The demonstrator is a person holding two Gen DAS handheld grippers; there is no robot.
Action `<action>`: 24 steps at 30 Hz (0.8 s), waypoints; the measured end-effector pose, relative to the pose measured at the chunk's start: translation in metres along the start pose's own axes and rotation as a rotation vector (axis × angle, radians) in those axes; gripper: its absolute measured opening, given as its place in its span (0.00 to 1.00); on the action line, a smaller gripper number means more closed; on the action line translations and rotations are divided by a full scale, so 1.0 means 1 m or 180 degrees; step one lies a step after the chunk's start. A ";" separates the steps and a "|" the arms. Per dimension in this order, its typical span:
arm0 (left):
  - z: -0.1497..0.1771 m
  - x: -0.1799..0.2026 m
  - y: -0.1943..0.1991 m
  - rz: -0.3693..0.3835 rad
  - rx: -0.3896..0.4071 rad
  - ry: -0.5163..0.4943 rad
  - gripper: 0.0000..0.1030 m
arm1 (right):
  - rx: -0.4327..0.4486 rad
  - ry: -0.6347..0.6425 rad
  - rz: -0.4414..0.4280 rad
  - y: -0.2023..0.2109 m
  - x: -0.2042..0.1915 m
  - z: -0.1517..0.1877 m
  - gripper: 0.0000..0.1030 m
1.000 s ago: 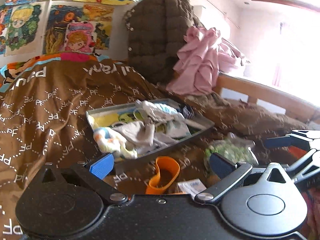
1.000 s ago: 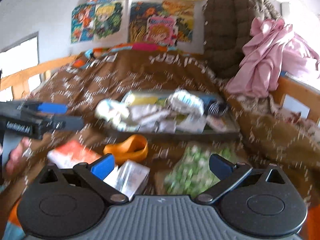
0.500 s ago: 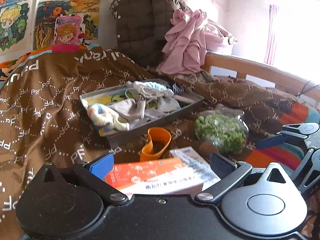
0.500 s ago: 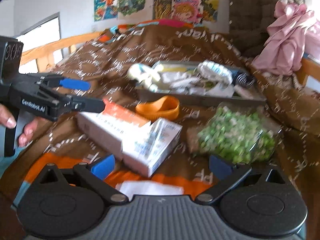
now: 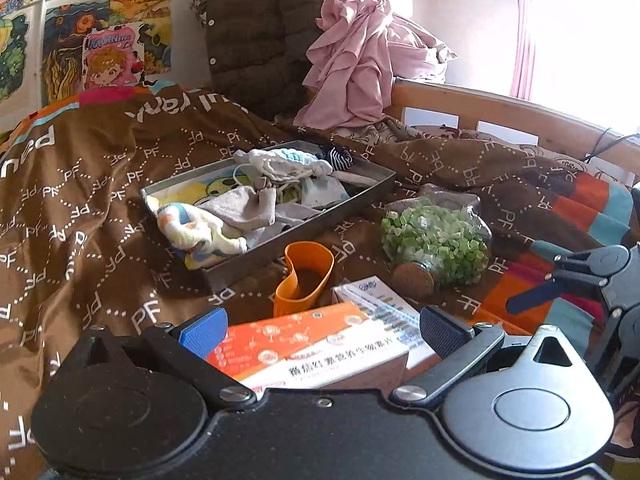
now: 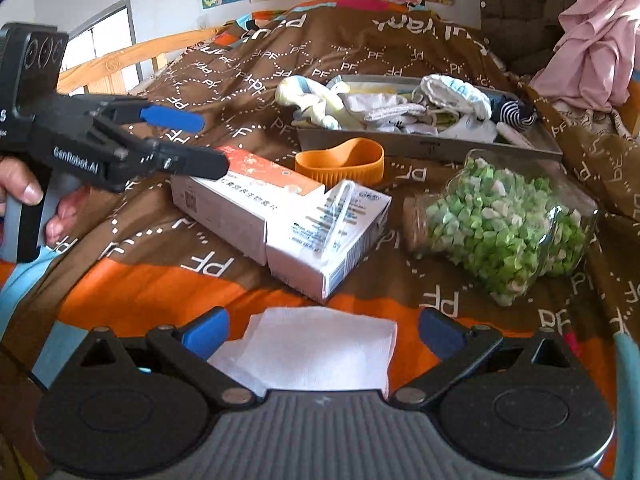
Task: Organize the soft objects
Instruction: 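Move both open tools back toward the orange cup and white item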
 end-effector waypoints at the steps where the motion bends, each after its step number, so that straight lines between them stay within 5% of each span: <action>1: -0.001 0.001 -0.001 0.0007 0.0004 -0.0019 0.99 | -0.0018 -0.0005 -0.0008 -0.002 0.001 0.001 1.00; 17: -0.019 -0.008 -0.030 -0.0061 -0.0041 0.0049 0.99 | -0.0011 -0.0062 -0.0002 -0.022 0.001 0.005 0.98; 24: -0.033 -0.004 -0.063 0.0118 -0.0297 0.0010 0.98 | -0.0103 0.0085 -0.0024 -0.023 -0.002 0.011 0.90</action>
Point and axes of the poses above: each gripper's, at about its wrist camera, not at the fingertips, and y roughly against the way its jaws point, x to its right, z to its underside, the point moved 2 cm from there along -y, roughly the way its jaws point, and after that the axes turned 10 degrees about -z, right-handed, at the moved point
